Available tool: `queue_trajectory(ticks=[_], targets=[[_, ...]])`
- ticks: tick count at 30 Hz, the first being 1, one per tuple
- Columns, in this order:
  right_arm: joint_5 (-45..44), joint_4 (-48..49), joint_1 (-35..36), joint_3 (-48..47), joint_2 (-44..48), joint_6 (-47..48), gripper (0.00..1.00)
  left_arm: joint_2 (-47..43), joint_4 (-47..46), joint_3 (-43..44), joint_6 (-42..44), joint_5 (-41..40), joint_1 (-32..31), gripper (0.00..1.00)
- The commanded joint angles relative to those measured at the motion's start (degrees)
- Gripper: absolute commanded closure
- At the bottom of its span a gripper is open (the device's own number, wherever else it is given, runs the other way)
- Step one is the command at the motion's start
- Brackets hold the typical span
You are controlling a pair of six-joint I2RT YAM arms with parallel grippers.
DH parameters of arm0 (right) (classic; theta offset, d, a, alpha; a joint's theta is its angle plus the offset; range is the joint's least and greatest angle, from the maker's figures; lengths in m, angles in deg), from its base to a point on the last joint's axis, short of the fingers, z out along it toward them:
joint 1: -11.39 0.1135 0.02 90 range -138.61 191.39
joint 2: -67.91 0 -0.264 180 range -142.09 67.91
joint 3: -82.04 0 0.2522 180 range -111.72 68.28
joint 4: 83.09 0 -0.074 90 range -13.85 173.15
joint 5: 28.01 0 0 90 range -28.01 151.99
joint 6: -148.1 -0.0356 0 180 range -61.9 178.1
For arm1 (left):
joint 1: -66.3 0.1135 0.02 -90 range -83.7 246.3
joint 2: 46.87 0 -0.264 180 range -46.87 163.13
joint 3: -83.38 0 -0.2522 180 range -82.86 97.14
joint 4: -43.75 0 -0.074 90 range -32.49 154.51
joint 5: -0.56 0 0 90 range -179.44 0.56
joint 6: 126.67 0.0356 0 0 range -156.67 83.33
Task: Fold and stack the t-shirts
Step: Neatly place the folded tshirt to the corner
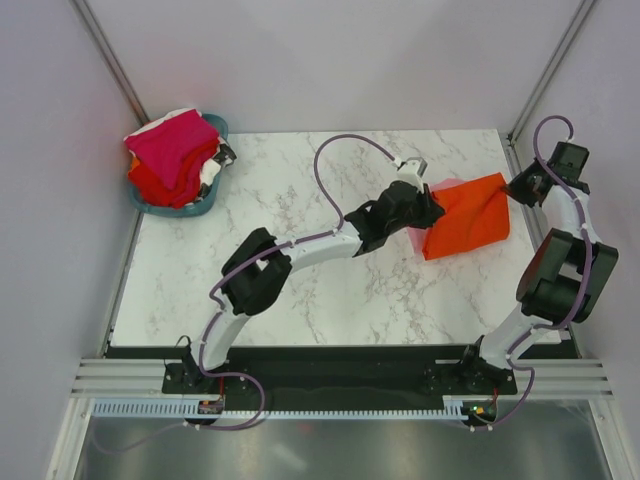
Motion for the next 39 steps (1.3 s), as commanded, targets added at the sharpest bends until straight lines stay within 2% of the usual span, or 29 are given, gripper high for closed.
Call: queue_trajectory(ticks=[1,13,24,27,28,29,31,32,34,39], targets=[[1.21,3.23,0.75,-3.19,-1.41,-0.9,1.0,0.75,-3.39,2.68,1.56,-1.77,0.92,0.98],[0.94,4.38,4.45,-7.76,-8.44,-1.25,1.0,2.59,-4.09,1.89,-2.03,0.69,5.4,0.98],[0.15,6.05,6.73,-11.97,-16.35,-2.48,0.98,11.2,-7.08,2.24,-8.98,5.52,10.06,0.95],[0.07,6.93,7.0,-13.21,-18.29,-2.57,0.85,12.96,-7.61,2.68,-8.72,5.0,10.67,0.88],[-0.11,7.01,7.08,-13.73,-18.64,-2.66,0.72,13.23,-7.52,3.11,-8.2,4.74,10.68,0.81],[-0.37,7.01,7.08,-14.08,-19.34,-2.66,0.59,13.4,-6.83,3.55,-7.76,4.73,10.76,0.69],[-2.39,6.75,7.0,-14.09,-19.0,-2.75,0.33,13.58,-4.03,5.74,-6.36,4.38,11.11,0.55],[-3.01,6.58,7.0,-13.83,-18.47,-2.4,0.32,13.41,-1.49,6.19,-5.83,2.38,11.12,0.44],[-5.2,5.96,7.0,-12.69,-16.29,-1.7,0.3,12.44,-0.23,5.85,-4.16,1.92,11.47,0.43],[-9.07,5.0,7.17,-8.82,-9.78,0.06,0.33,3.93,0.21,-0.48,-0.82,-1.42,11.73,0.43]])
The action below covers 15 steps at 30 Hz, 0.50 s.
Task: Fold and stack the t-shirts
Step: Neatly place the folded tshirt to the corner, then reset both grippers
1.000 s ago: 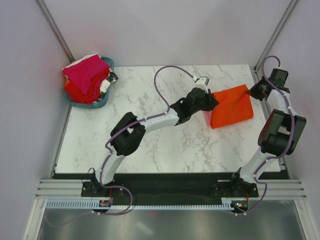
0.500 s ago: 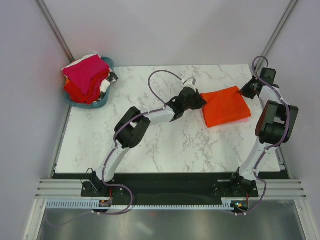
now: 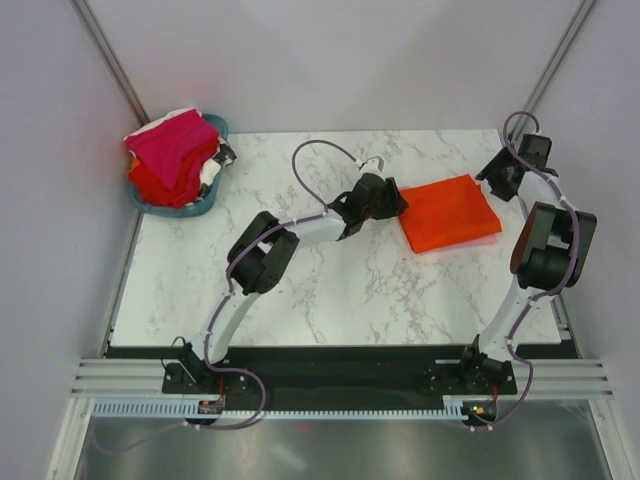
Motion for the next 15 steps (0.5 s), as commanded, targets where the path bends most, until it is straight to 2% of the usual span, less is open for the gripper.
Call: queue_trajectory(ticks=[1,5,7,11,15], targets=[[-4.85,0.32,0.11,2.54,9.44,2.09,0.35,-8.63,0.3,-3.38,4.67,-4.04,0.41,0.43],[-6.88,0.05,0.9,7.3,15.43,3.41,0.37,-15.12,2.31,-7.53,5.82,-4.92,0.85,0.43],[-6.71,-0.04,1.69,9.41,18.24,3.94,0.43,-17.42,4.25,-9.98,6.26,-5.8,1.37,0.43],[-5.75,-1.44,8.89,10.64,20.27,6.22,0.51,-24.36,4.69,-17.45,5.82,-5.71,3.04,0.43],[-1.44,-2.23,15.22,10.12,18.34,9.03,0.63,-32.09,5.48,-25.27,6.0,-3.78,6.37,0.44]])
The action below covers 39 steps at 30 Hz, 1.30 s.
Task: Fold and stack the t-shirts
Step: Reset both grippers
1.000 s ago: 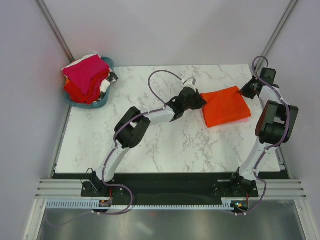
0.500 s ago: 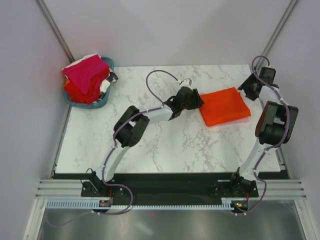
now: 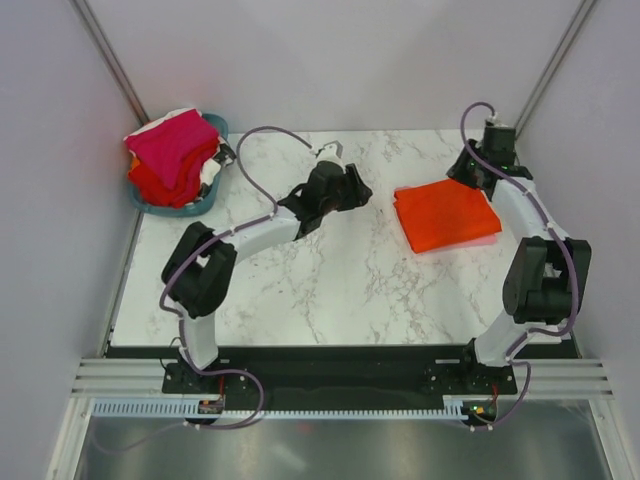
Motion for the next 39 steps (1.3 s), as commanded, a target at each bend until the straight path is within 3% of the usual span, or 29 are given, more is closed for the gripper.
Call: queue_trajectory(ticks=[1,8,11,15,25,39], targets=[[2.7,-1.97,5.54,0.18,-1.98,3.95,0.64,-8.4,1.31,-7.04,2.45,0.65,3.28,0.44],[-2.22,-6.27,19.33,-6.5,-10.95,7.99,0.76,-19.48,3.86,-17.52,4.12,1.54,8.2,0.45],[-6.0,-8.13,22.25,-9.14,-14.64,8.43,0.9,-23.88,4.56,-20.95,5.44,1.54,9.43,0.45],[-7.15,-9.0,23.22,-10.55,-17.81,8.17,1.0,-28.81,5.53,-25.34,6.23,0.84,10.14,0.45],[-13.03,-12.34,24.89,-14.15,-25.11,9.14,1.0,-36.9,6.58,-31.33,7.73,-0.48,12.86,0.45],[-28.95,-16.21,25.33,-19.15,-30.38,9.49,1.0,-38.84,9.13,-31.59,7.55,1.01,14.45,0.45]])
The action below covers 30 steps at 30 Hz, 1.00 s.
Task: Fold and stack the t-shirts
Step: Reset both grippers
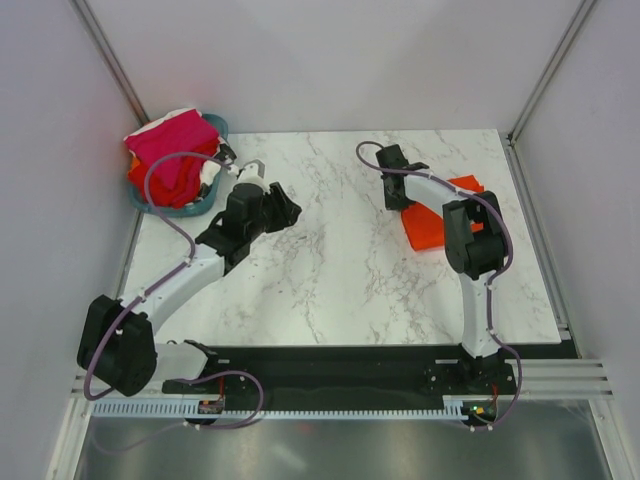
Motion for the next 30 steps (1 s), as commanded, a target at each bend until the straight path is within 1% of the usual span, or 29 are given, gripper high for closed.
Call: queue_trajectory(ticks=[1,6,9,11,13,15,16,19,21,24,25,26,27,28,29,30], targets=[[-6.39,-3.12,-1.57,-3.84,-3.08,0.24,1.0,-1.53,1.09,-0.45,2.26,-0.25,0.83,0.44],[-8.15,-4.35,-2.55,-6.57,-4.49,-0.2,1.0,-2.67,1.62,-0.98,2.44,-0.34,1.36,0.45],[-5.79,-4.27,-2.9,-6.92,-4.14,0.24,1.0,-3.55,2.05,-1.06,2.7,-0.52,1.62,0.44],[-4.03,-3.05,-2.64,-5.79,-2.66,0.59,0.96,-3.99,2.41,-1.24,2.97,-0.87,1.88,0.44],[-4.37,-2.07,-2.11,-4.73,-1.07,0.77,0.92,-4.6,2.93,-1.42,3.05,-0.87,2.41,0.45],[-3.41,-1.28,-1.5,-3.59,1.56,0.77,0.9,-5.22,3.46,-1.85,3.05,-0.78,2.94,0.45],[-2.54,-0.84,-1.23,-2.97,2.62,0.94,0.84,-6.0,3.72,-2.12,2.97,-0.87,3.29,0.45],[-0.77,1.62,1.23,-0.08,7.71,0.95,0.75,-8.81,4.08,-4.22,3.23,-1.66,3.29,0.45],[-0.33,3.38,2.98,1.95,11.23,0.68,0.72,-10.31,3.82,-6.51,3.41,-2.36,3.29,0.45],[1.51,7.76,6.14,7.21,16.5,-0.72,0.51,-13.12,4.34,-8.79,4.2,-3.41,3.29,0.45],[1.95,9.08,6.68,9.05,18.17,-1.25,0.37,-14.0,4.52,-9.32,4.37,-3.68,3.29,0.45],[3.17,11.97,7.2,13.16,21.75,-1.6,0.31,-15.92,5.21,-10.46,4.11,-4.2,3.29,0.45],[4.32,13.47,7.64,15.29,23.87,-1.34,0.27,-17.42,6.87,-11.08,3.5,-6.3,3.2,0.43],[4.85,15.06,8.87,17.58,25.9,-1.08,0.15,-18.83,7.24,-13.0,2.36,-6.93,3.29,0.42],[4.42,17.59,9.58,21.77,30.35,-0.99,0.13,-20.32,7.33,-14.15,2.09,-7.28,3.2,0.37],[4.07,19.01,10.97,24.25,32.92,-1.07,0.07,-24.08,7.5,-15.47,1.65,-8.24,3.2,0.28]])
